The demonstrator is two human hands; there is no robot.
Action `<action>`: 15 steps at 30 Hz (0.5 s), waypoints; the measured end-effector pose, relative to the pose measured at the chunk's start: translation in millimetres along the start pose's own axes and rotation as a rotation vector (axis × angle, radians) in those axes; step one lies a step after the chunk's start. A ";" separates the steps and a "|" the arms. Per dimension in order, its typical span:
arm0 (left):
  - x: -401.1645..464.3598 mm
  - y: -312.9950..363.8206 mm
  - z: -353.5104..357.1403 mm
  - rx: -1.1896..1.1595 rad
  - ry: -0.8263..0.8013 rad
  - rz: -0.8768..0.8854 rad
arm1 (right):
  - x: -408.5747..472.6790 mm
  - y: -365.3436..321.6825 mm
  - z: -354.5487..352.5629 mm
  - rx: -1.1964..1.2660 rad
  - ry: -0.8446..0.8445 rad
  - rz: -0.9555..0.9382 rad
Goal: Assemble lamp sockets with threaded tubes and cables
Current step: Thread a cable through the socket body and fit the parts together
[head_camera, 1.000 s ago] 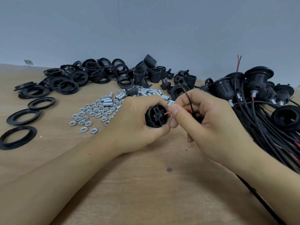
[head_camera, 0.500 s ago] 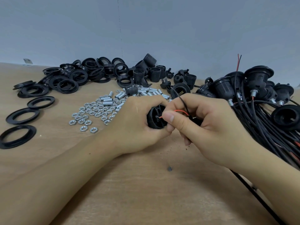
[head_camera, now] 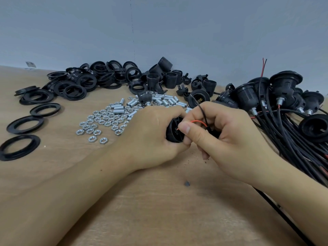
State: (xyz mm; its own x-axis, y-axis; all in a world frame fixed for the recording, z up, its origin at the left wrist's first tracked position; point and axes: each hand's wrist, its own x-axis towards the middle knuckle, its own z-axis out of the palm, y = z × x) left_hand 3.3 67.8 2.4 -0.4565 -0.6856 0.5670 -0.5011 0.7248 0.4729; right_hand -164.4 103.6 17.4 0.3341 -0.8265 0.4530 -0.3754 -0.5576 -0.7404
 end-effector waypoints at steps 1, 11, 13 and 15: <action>-0.1 0.0 0.1 0.013 -0.004 -0.001 | 0.1 0.3 0.2 -0.009 -0.001 -0.007; -3.3 2.5 6.8 -0.022 -0.033 -0.123 | -0.8 2.4 4.0 -0.152 0.065 -0.101; -4.2 3.2 6.5 -0.026 -0.032 -0.123 | -1.4 2.4 3.2 -0.140 0.058 -0.110; -5.4 2.7 7.1 -0.044 -0.026 -0.134 | -1.8 3.1 2.9 -0.140 0.044 -0.116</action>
State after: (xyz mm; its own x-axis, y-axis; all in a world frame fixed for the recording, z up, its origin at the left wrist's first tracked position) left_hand -0.8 73.0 -4.2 -0.4064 -0.7777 0.4796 -0.5265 0.6283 0.5727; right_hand -163.6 103.6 12.9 0.3454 -0.7572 0.5544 -0.4544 -0.6518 -0.6072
